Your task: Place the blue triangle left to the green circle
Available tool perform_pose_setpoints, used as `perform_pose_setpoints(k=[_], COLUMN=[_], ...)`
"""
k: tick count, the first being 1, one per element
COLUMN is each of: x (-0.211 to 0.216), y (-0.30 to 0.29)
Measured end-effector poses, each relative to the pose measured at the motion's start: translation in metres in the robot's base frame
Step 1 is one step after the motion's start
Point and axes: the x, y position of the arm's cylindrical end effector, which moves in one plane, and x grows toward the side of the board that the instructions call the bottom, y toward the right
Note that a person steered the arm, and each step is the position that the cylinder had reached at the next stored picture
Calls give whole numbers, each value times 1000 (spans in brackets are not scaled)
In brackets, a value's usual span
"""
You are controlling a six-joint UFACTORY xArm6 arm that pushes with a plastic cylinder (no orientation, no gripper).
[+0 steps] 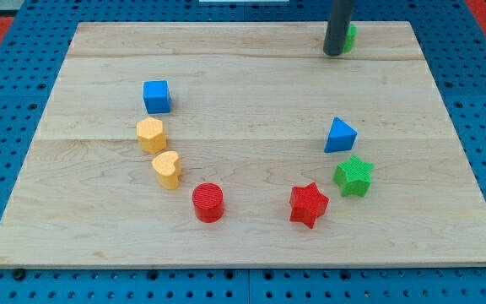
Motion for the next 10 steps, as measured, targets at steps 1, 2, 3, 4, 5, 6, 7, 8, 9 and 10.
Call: perform_pose_setpoints(k=[1,2,3,4,5,6,7,8,9,10], x=[46,115,175,187,182,154,134,129,128,110], y=[23,24,34,-6,-46,-39,-36,-22,-3,2])
